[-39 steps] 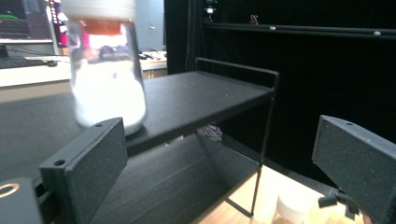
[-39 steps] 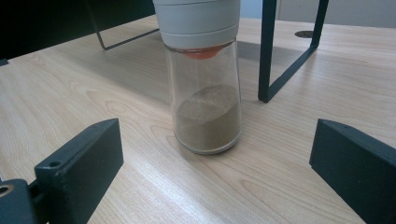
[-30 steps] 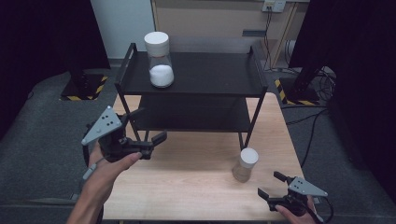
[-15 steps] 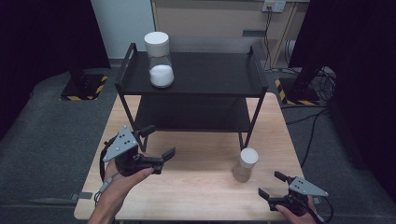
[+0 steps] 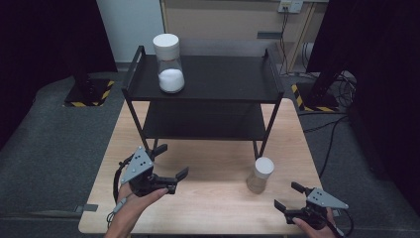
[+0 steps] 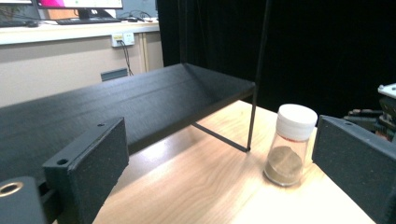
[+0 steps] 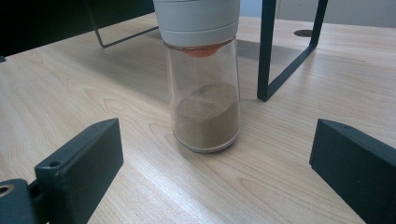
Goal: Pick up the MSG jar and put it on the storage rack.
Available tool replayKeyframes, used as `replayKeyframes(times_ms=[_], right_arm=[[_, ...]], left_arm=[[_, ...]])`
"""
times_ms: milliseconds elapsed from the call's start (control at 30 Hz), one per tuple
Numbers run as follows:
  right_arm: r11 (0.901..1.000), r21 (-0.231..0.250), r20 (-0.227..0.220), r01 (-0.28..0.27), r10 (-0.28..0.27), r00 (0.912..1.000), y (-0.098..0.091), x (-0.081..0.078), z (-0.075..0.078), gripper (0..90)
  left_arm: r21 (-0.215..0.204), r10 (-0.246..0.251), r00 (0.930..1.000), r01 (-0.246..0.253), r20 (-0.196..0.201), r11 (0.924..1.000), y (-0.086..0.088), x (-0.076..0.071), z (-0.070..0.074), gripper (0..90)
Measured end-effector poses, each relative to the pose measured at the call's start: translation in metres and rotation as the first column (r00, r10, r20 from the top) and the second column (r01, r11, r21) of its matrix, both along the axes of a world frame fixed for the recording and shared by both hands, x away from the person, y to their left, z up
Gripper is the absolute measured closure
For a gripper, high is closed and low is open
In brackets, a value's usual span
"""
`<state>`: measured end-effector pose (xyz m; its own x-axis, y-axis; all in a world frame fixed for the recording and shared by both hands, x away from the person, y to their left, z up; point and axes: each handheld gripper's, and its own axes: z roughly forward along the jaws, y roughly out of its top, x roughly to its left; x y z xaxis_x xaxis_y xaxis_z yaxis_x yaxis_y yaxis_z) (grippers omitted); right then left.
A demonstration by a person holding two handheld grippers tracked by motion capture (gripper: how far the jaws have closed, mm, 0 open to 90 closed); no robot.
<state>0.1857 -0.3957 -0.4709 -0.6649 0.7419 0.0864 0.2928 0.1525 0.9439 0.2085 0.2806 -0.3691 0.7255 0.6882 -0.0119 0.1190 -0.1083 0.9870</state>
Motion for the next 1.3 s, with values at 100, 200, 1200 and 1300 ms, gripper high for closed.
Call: replayKeyframes(times_ms=[100,200,1200,1300], right_arm=[[1.0,-0.001,0.002,0.0,0.0,1.0,0.0,0.0,0.0,3.3],[1.0,0.0,0.001,0.0,0.0,1.0,0.0,0.0,0.0,3.3],[1.0,-0.007,0.005,0.005,-0.005,1.0,0.002,-0.001,0.0,3.4],[1.0,-0.005,0.008,0.007,-0.007,0.9999,0.002,-0.001,0.0,3.4]], left_arm=[[0.013,0.004,1.0,-0.004,-0.008,0.9999,-0.002,-0.002,-0.008,2.9],[0.016,0.014,0.9998,-0.013,-0.016,0.9998,-0.003,-0.006,-0.016,2.9],[0.003,0.063,0.9942,-0.063,-0.087,0.998,0.001,-0.031,-0.07,3.5],[-0.001,0.065,0.9942,-0.065,-0.086,0.9979,0.002,-0.033,-0.071,3.6]])
